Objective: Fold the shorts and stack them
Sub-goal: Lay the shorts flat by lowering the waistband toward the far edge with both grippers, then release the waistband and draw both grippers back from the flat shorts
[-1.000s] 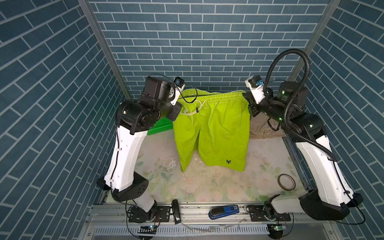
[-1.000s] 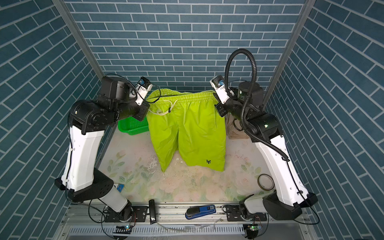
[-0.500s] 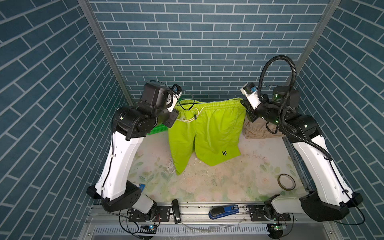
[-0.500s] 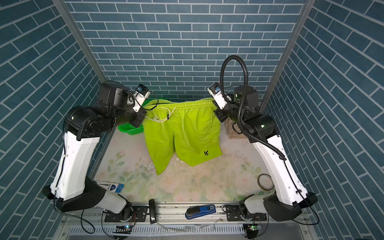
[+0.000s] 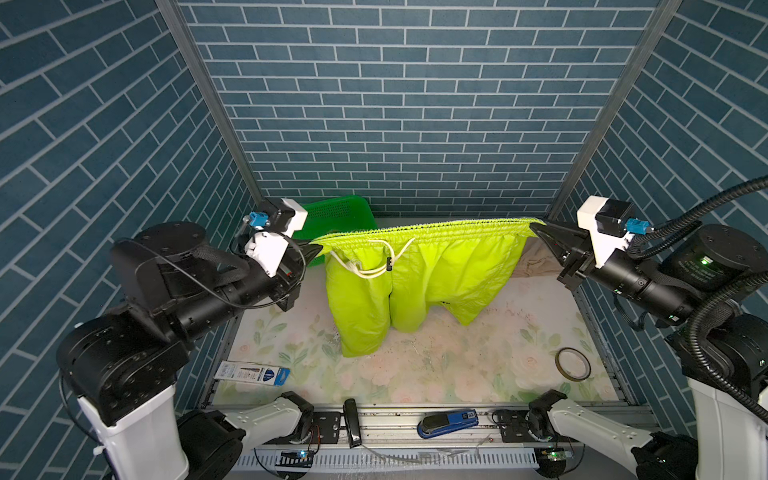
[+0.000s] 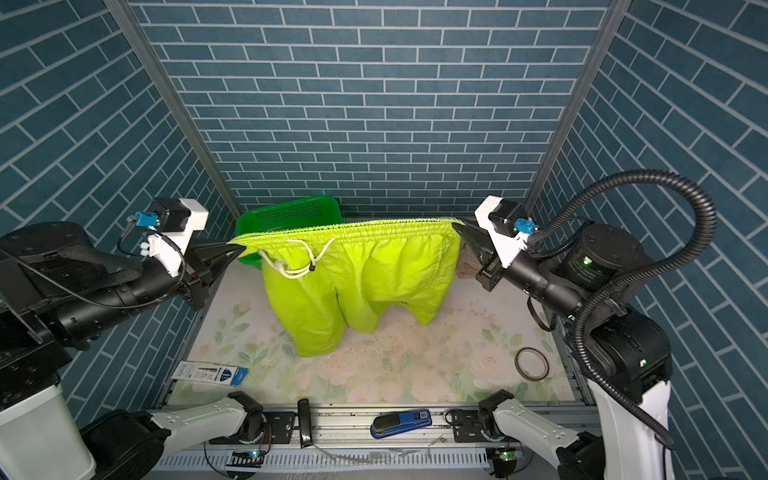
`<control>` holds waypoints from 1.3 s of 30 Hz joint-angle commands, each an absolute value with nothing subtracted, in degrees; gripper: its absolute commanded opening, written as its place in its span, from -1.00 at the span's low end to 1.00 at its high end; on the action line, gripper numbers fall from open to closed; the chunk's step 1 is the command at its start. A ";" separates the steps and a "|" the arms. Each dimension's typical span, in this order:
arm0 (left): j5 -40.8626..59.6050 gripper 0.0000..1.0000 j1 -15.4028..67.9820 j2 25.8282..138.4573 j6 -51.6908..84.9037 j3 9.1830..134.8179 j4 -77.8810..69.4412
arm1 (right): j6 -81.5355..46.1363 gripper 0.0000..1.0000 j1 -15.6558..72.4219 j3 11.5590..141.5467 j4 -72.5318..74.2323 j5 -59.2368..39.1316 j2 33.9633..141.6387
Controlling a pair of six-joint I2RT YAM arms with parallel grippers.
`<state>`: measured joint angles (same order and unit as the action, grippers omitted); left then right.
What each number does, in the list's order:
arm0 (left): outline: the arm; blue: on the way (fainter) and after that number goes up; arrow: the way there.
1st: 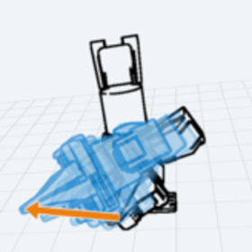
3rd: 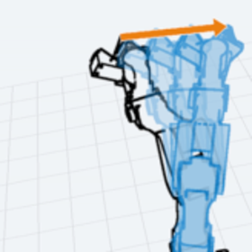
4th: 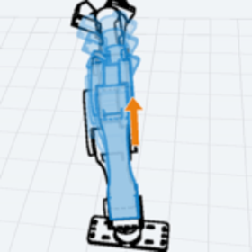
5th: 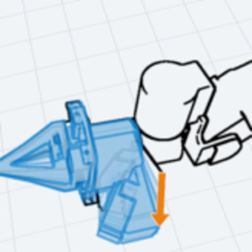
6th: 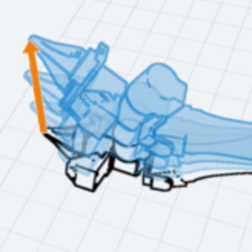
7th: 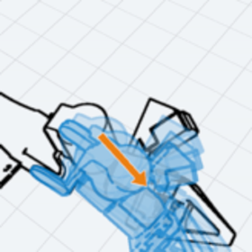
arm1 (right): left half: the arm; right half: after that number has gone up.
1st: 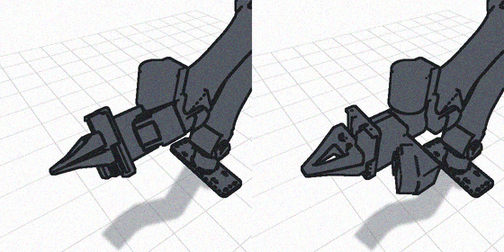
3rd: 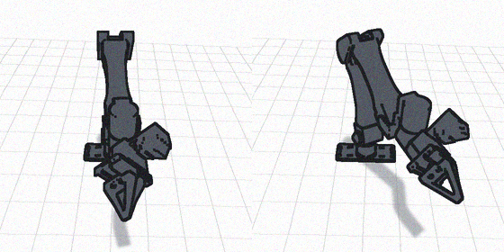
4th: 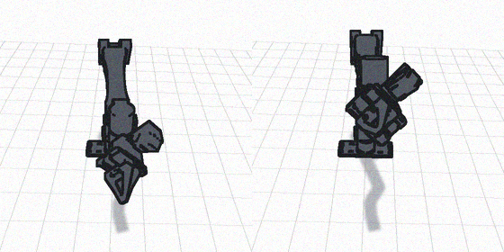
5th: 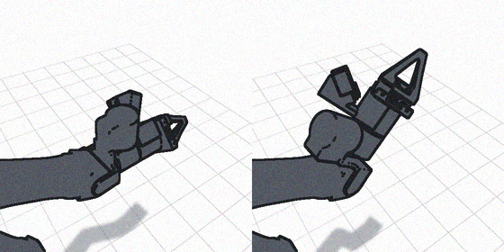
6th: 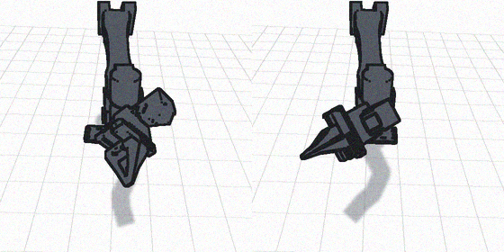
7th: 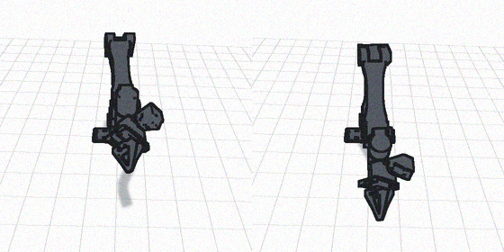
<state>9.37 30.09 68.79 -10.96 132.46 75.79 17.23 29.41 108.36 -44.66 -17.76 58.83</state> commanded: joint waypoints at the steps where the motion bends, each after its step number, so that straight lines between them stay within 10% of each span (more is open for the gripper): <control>1: -5.36 -1.00 28.92 76.23 -9.66 132.56 80.93 | 17.67 -1.00 27.85 108.23 -46.14 -3.88 64.75; 25: -12.07 -1.00 20.04 124.01 -6.57 133.00 63.11 | 10.88 -1.00 16.26 111.97 -18.52 -8.08 116.79; 28: -12.15 -0.33 19.91 125.03 -6.77 133.01 62.30 | 8.46 -1.00 16.25 116.76 -18.96 -8.79 121.53; 30: -11.62 0.87 19.78 124.73 -6.52 133.64 62.98 | 7.42 -0.77 16.28 119.07 -19.44 -10.22 123.46; 34: -10.61 0.99 19.26 122.78 -5.88 136.20 65.86 | 5.67 0.23 16.33 120.71 -18.46 -12.06 124.45; 39: -13.19 0.99 18.11 118.65 -7.70 136.76 70.48 | 4.13 0.45 16.26 124.88 -23.14 -12.83 123.18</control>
